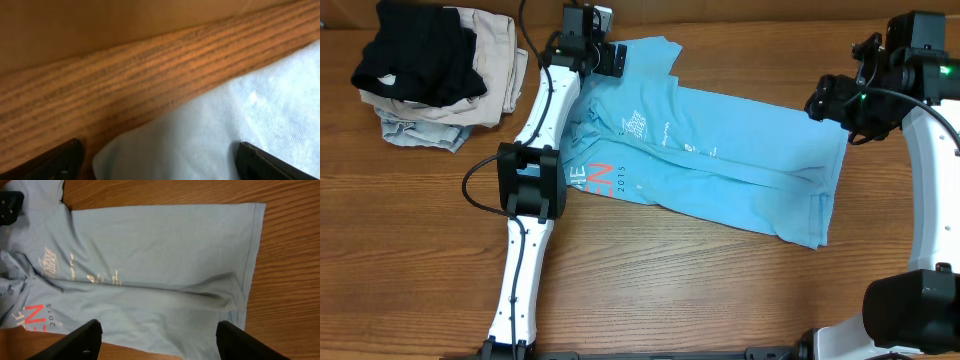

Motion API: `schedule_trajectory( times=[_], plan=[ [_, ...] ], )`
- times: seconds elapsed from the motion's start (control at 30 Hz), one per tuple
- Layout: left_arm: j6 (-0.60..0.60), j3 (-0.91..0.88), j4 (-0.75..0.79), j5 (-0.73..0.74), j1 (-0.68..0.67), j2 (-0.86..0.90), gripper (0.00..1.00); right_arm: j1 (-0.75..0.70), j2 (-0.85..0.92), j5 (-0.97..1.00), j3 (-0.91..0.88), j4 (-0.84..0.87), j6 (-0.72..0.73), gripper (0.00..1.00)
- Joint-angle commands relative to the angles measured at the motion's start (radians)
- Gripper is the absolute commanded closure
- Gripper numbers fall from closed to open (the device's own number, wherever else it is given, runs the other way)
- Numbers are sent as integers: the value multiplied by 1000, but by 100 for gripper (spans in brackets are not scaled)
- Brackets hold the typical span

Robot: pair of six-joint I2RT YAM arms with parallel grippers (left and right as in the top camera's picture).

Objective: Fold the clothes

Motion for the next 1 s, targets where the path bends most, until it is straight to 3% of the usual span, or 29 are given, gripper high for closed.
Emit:
schedule_trajectory(
  times=[0.0, 0.47, 0.67, 0.87, 0.97],
  plan=[
    [-7, 3, 31, 6, 2, 6, 2, 4, -2, -5, -3, 9, -2, 23],
    [-52, -1, 93, -27, 27, 54, 13, 4, -2, -6, -3, 31, -1, 23],
    [-53, -1, 129, -40, 28, 54, 30, 4, -2, -6, -3, 28, -1, 23],
    [-101, 0, 138, -50, 28, 52, 71, 4, -2, -5, -3, 38, -2, 24],
    [-101, 12, 137, -31, 28, 43, 75, 4, -2, -5, -3, 61, -2, 24]
  ],
)
